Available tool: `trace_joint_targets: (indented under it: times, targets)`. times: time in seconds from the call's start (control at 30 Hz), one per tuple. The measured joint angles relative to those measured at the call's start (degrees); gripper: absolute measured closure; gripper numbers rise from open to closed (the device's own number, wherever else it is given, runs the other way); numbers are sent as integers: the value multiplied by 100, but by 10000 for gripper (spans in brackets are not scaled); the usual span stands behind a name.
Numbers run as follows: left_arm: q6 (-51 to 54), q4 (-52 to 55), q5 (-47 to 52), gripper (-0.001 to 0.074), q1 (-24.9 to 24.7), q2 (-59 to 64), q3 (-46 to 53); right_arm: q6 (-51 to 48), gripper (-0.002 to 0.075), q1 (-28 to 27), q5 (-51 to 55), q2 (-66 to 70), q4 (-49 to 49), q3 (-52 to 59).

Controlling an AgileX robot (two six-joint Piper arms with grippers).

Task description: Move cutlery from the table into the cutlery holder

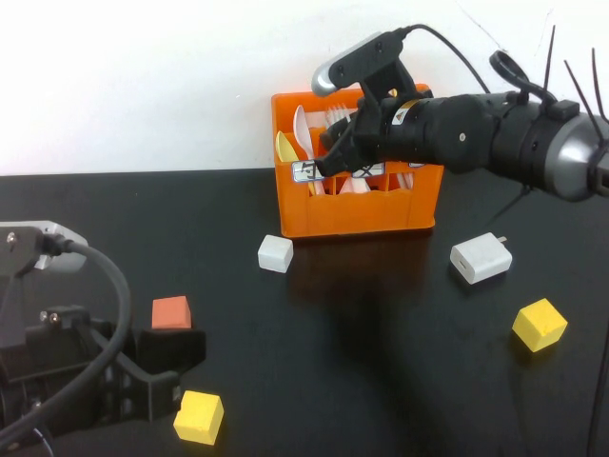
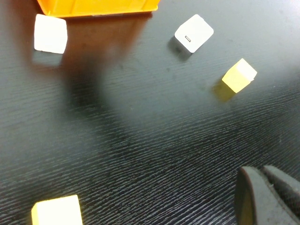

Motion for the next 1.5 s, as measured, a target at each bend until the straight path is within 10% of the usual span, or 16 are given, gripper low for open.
trace_joint_targets:
  times: [0.2,0.53,1.03,1.5]
  targets:
    - [0,63,-131,736,0,0,0,-449,386,-8,207,-241,0,11]
    - [0,63,-1234,736,0,-255,0,-761,708,-8,1283,-1662,-125,11]
    - [22,1477,-1579,736,0,-2098,13,-890,724,-8,3404,-4197,-1136,394]
    - [-200,1600,-1453,736,0,-4209,1497,-1039,725,-8,2889,-7196,-703,4247]
